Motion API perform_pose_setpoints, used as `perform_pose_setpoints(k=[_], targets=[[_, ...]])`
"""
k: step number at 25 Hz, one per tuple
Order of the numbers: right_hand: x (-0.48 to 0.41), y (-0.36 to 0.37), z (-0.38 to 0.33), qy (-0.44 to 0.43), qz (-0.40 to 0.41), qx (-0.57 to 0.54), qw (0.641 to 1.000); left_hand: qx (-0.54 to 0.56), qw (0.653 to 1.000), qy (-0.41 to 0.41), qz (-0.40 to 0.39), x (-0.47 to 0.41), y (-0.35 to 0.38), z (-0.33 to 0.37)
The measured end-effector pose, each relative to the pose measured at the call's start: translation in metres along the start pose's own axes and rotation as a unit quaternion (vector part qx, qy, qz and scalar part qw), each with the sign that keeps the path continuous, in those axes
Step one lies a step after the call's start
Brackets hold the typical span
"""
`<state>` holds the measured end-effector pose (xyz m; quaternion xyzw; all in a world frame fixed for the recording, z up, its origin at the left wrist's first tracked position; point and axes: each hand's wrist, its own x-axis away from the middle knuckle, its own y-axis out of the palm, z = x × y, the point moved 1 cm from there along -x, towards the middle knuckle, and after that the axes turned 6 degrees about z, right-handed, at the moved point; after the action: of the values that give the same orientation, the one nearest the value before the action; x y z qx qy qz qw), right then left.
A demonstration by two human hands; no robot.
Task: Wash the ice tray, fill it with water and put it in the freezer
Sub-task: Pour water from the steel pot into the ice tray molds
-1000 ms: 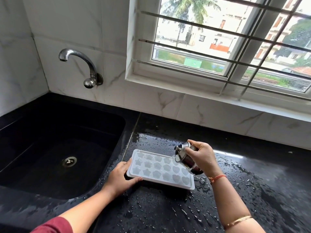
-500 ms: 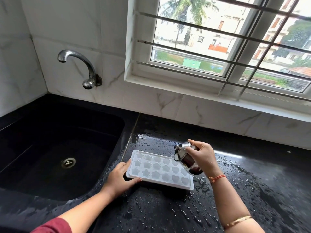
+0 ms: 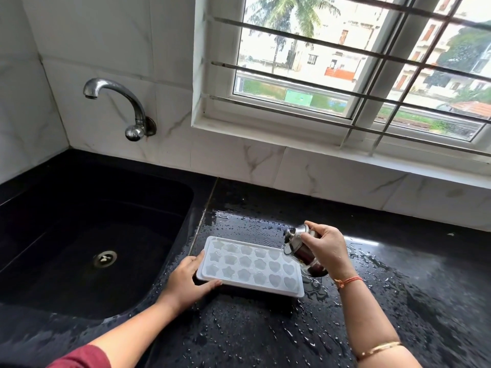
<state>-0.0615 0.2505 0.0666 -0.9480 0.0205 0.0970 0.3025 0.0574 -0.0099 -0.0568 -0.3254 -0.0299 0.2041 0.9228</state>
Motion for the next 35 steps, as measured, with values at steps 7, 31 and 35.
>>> perform_pose_setpoints(k=[7,31,35], targets=[[-0.0001,0.0035,-0.0024,-0.015,-0.022,0.029,0.999,-0.004,1.000,0.003,-0.001,0.0004,-0.0010,0.0014],[-0.0031,0.0025,0.0041,-0.018,-0.008,0.011,1.000,0.001,1.000,0.004,-0.002,0.0021,-0.0024,0.0040],[-0.0010,-0.0038,0.0037,-0.013,-0.003,-0.017,1.000,0.006,1.000,0.001,-0.002,0.0023,-0.0024,0.0040]])
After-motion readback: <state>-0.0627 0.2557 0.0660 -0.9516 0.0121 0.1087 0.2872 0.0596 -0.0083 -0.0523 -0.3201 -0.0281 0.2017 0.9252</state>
